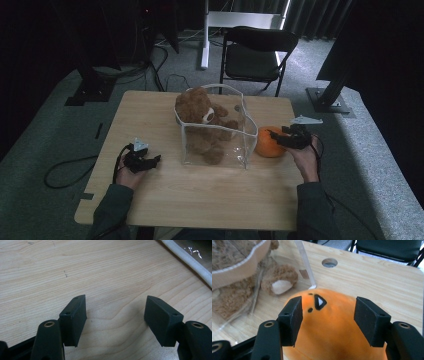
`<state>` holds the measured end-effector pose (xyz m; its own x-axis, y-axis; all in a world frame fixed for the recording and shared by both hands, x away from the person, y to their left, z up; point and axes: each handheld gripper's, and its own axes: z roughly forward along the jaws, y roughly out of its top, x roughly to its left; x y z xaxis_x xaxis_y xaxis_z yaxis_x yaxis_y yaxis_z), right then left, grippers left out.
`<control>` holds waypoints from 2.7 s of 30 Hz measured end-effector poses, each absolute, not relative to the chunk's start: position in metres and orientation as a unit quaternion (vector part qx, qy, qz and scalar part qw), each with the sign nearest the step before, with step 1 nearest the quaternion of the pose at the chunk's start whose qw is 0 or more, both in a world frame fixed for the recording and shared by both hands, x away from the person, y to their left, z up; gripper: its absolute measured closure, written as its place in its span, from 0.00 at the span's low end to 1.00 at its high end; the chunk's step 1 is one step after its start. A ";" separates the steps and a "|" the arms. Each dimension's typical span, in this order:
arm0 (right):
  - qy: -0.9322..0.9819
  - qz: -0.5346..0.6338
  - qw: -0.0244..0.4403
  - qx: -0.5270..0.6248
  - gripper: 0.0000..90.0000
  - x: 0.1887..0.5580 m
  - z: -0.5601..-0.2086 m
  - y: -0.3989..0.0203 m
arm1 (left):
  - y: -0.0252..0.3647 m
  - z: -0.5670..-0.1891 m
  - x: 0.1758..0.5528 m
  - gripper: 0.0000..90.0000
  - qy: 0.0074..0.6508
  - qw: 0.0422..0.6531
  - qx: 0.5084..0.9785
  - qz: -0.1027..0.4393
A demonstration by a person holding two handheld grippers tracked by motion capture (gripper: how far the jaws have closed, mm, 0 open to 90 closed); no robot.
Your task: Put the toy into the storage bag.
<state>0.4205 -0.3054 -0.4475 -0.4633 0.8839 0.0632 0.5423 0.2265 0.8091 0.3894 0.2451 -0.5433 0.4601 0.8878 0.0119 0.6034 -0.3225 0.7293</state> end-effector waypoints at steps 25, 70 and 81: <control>0.773 0.384 0.183 0.471 0.12 0.421 -0.474 -0.301 | 0.245 -0.543 0.389 0.39 0.475 0.336 0.786 0.211; 0.758 0.416 0.229 0.447 0.77 0.407 -0.465 -0.302 | 0.245 -0.543 0.389 0.39 0.475 0.336 0.786 0.211; 0.766 0.412 0.227 0.438 0.77 0.407 -0.463 -0.301 | 0.245 -0.543 0.389 0.39 0.475 0.336 0.786 0.211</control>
